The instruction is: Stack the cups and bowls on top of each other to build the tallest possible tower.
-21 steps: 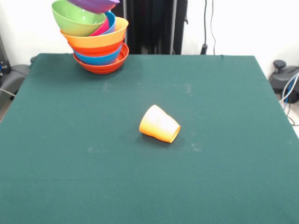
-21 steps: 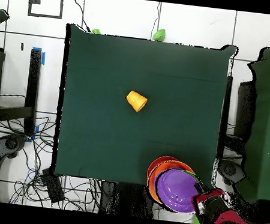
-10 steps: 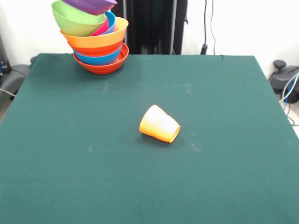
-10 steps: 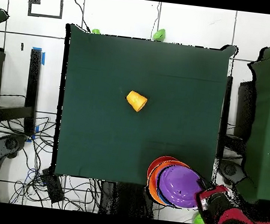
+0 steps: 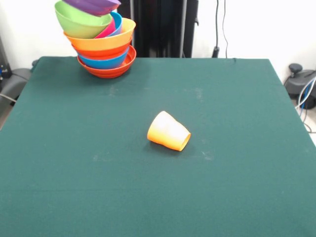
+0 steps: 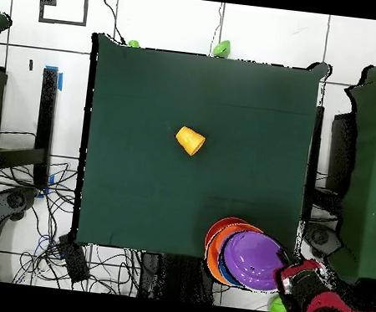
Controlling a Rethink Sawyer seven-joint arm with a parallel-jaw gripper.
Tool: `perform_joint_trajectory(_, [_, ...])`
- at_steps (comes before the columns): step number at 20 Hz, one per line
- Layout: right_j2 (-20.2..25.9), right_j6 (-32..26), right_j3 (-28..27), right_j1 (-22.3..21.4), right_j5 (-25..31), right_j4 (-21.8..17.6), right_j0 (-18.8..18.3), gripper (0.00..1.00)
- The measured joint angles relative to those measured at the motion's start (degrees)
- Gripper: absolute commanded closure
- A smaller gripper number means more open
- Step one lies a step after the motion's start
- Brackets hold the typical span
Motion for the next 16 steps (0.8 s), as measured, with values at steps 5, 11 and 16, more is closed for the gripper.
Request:
perform_joint_trajectory(5, [-0.15, 0.0, 0.0, 0.92, 0.0, -1.31, -1.45, 1.0])
perform_joint_trajectory(11, [-0.36, 0.0, 0.0, 2.09, 0.01, -3.69, -2.7, 1.0])
perform_joint_trajectory(16, [-0.93, 0.0, 0.09, 2.53, 0.01, -4.96, -2.77, 1.0])
